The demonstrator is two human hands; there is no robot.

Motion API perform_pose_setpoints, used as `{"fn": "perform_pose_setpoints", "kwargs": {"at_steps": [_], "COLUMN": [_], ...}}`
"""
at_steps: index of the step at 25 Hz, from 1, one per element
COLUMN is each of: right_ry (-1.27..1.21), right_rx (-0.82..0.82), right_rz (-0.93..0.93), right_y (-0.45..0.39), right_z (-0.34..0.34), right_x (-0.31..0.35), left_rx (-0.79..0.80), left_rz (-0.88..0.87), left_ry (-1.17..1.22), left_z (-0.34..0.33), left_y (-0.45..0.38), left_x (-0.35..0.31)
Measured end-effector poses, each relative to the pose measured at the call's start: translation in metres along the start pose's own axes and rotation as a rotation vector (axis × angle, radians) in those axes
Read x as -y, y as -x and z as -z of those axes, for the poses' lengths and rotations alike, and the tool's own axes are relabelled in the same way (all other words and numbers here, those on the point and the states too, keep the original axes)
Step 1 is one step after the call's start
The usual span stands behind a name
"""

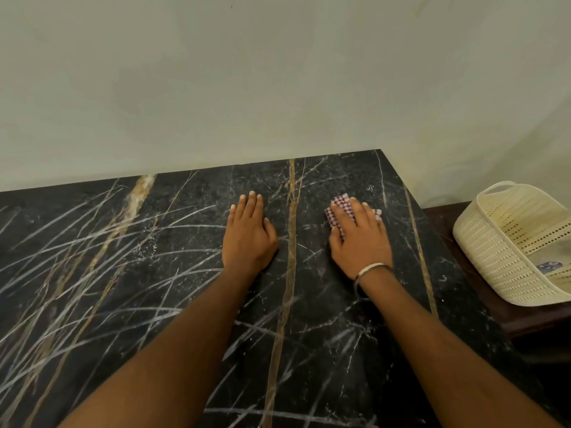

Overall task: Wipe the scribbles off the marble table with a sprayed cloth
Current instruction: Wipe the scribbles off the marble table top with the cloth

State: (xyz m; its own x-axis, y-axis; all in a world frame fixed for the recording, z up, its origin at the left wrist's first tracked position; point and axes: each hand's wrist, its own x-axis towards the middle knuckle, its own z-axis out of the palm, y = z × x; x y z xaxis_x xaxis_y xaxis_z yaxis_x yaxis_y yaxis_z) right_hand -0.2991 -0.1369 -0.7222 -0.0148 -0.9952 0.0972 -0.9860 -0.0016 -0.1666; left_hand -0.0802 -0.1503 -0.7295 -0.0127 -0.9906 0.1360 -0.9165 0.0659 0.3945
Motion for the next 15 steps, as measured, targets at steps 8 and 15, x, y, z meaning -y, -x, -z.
{"fn": "perform_pose_setpoints", "kwargs": {"at_steps": [8, 15], "right_ry": [0.007, -0.004], "right_rx": [0.002, 0.019], "right_rz": [-0.061, -0.125], "right_y": [-0.004, -0.02], "right_z": [-0.001, 0.005], "right_x": [0.025, -0.016], "left_rx": [-0.01, -0.002], "left_rz": [0.04, 0.04], "left_ry": [-0.034, -0.028], "left_z": [-0.003, -0.002], "left_y": [-0.002, -0.001], "left_x": [-0.001, -0.001]}}
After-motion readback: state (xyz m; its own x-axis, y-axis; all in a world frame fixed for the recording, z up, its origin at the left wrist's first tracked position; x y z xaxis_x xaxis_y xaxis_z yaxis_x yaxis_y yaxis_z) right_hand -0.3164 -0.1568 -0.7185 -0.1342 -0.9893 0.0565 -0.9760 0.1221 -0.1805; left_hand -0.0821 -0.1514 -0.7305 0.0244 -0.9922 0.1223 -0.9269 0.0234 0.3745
